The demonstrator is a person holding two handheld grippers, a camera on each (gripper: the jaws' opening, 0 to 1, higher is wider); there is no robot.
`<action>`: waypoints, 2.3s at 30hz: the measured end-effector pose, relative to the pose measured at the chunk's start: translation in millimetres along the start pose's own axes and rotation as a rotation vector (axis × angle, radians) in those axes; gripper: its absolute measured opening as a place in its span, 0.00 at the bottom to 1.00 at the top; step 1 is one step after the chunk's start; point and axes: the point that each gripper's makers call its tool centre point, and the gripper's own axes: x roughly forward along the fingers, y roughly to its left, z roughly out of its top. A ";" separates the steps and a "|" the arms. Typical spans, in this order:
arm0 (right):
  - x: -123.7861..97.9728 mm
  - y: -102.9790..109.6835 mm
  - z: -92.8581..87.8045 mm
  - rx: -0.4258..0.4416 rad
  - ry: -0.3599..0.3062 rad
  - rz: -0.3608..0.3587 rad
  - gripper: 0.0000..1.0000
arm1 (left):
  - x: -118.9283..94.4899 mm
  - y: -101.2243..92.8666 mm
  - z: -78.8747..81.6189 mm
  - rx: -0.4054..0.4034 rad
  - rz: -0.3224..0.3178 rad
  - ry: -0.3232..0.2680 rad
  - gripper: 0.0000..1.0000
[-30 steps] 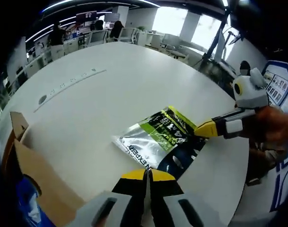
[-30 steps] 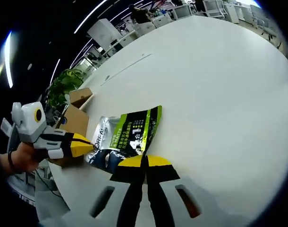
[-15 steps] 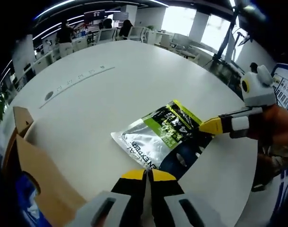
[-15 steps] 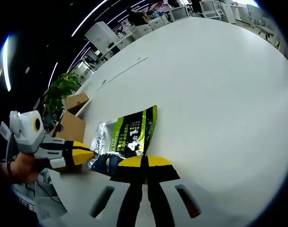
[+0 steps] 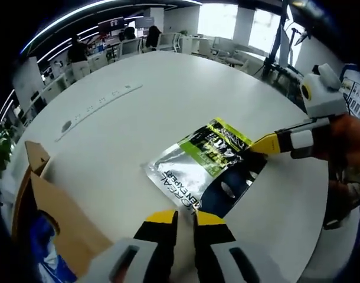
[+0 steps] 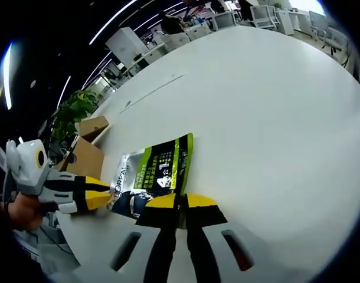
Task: Operate the shoe box by opening the lid, removing the specified soft item, and placing it in the target area until the item is outside and the box remains undamaged.
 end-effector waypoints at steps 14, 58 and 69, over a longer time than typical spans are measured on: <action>-24.8 -4.7 5.3 -0.005 -0.045 -0.035 0.09 | -24.5 -0.6 9.4 0.016 0.008 -0.060 0.14; -7.8 137.3 26.3 -0.193 -0.057 0.092 0.08 | -147.3 102.3 -8.6 -0.235 0.102 -0.337 0.16; 22.9 198.6 19.0 -0.269 -0.013 0.167 0.08 | -179.2 146.2 -53.7 -0.321 0.178 -0.344 0.16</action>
